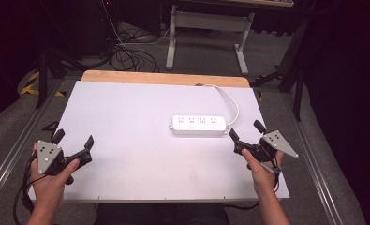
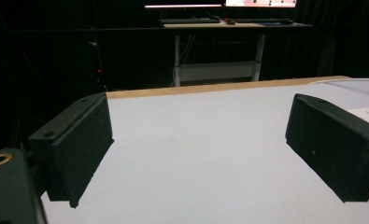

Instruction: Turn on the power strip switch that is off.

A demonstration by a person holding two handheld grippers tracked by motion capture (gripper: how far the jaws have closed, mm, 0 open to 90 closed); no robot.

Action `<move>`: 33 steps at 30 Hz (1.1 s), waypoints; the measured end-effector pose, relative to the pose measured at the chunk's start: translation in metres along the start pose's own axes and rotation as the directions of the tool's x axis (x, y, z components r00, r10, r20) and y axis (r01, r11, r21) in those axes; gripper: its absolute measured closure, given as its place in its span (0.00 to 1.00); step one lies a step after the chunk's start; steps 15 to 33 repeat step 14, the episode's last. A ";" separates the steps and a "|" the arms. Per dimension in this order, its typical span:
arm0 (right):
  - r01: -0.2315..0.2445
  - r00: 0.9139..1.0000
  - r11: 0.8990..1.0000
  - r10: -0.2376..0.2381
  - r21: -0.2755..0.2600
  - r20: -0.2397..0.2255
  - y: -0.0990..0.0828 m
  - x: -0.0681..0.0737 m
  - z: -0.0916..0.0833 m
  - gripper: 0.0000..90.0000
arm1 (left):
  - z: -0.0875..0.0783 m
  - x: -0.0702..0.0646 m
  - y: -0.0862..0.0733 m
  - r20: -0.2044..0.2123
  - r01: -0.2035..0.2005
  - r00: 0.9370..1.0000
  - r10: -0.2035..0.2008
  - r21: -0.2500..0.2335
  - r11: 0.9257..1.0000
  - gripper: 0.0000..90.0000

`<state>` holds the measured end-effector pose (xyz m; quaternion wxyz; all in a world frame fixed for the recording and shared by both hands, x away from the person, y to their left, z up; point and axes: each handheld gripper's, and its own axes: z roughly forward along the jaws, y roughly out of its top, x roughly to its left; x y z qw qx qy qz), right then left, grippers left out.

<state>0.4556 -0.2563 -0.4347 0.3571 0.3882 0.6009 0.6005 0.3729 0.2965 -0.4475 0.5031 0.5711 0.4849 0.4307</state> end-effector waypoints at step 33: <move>0.014 1.000 1.000 -0.015 0.023 0.009 -0.002 0.000 0.001 0.02 | 0.000 0.000 0.000 0.002 -0.002 1.000 0.002 -0.001 1.000 0.09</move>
